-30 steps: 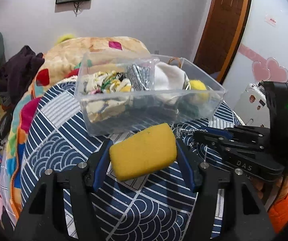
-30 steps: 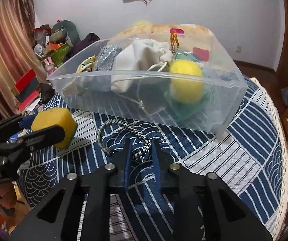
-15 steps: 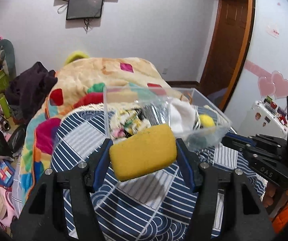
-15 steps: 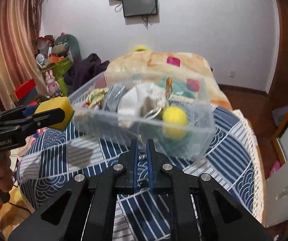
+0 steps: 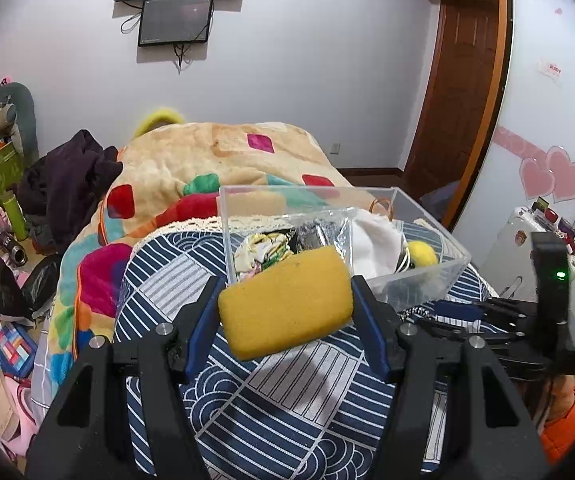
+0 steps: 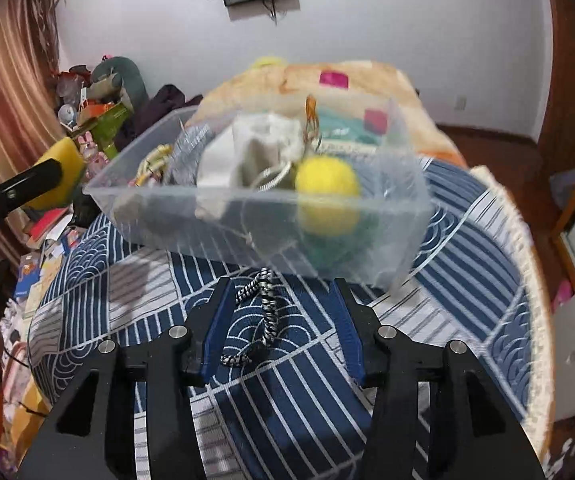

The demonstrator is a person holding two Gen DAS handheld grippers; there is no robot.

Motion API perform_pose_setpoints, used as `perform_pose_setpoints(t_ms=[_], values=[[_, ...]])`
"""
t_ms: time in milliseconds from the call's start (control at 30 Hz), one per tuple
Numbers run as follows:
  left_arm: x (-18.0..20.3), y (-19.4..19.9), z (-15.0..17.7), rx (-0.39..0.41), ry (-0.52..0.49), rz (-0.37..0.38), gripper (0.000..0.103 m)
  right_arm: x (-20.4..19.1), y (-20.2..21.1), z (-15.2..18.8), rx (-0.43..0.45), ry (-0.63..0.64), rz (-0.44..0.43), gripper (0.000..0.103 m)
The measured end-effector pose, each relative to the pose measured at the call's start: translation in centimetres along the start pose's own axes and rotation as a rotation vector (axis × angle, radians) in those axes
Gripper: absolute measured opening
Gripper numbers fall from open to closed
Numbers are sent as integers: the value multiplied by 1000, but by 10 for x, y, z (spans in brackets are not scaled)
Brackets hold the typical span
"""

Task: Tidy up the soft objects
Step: 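Drop the sponge into the box with the left tool while the right drops the beaded chain in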

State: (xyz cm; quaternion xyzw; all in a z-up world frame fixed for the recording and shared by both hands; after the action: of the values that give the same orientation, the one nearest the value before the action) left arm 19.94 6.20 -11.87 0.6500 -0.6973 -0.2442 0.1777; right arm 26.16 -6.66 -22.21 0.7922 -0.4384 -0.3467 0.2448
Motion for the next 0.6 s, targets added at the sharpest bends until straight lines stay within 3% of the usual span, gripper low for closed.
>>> perform_pose_setpoints(t_ms=[67,133,333,600], values=[[1,-1,2,-3,-1,-2,62,1,-11,3,-24,-3,3,36],[0,-2,2,-3,-2,-4,62,-1,-15,6,-40,1,-10,10],[-5,-2,-1,3,8,-14,62,-10,2,6,15,28,-28,7],[-18,0,-14,27,33,-29,62,-17,34,-20,132,27,-67,7]])
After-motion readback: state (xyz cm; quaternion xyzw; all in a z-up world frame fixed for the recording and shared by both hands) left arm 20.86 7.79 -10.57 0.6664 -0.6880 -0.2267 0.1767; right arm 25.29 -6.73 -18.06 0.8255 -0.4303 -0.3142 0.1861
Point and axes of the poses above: each gripper's, at about its wrist camera, not at the fingertips, and y roughly against the way its jaws point, x to its right, z to its underside, the point moved 9 cm from there along -y, roughly the way its jaws point, and after that the axes turned 14 degrees about -y, right-handed, at the moved point
